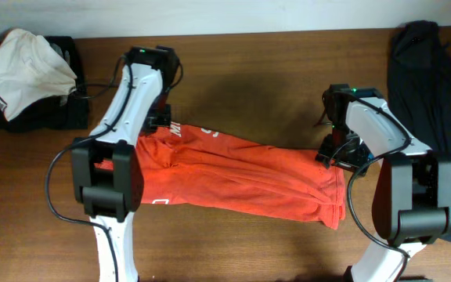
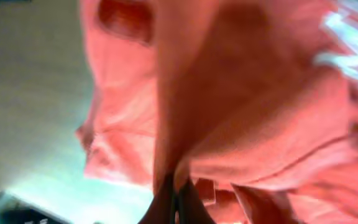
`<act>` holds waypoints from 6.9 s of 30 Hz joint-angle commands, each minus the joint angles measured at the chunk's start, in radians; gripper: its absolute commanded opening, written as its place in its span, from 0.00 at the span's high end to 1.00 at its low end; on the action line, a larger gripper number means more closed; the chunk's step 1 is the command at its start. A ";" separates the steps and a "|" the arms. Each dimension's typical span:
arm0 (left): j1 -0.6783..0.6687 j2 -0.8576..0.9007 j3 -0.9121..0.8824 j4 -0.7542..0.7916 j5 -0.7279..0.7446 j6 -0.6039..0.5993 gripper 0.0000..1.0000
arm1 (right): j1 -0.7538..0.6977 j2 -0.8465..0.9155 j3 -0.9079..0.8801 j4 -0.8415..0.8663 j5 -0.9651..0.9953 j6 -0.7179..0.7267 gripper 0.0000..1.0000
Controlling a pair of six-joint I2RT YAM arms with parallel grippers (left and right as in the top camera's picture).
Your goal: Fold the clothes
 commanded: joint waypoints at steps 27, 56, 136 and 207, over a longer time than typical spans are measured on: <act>0.023 -0.130 -0.212 0.261 0.417 0.183 0.46 | -0.003 -0.154 -0.041 -0.019 -0.241 -0.176 0.39; 0.368 0.016 -0.235 0.055 0.076 0.005 0.74 | 0.055 -0.142 -0.320 0.241 -0.191 -0.114 0.83; 0.062 -0.238 -0.275 0.232 0.237 0.036 0.01 | 0.433 -0.261 -0.215 0.418 -0.380 0.150 0.96; 0.447 0.009 -0.489 0.415 1.046 0.674 0.01 | 0.166 -0.225 0.134 0.108 -0.463 -0.340 0.01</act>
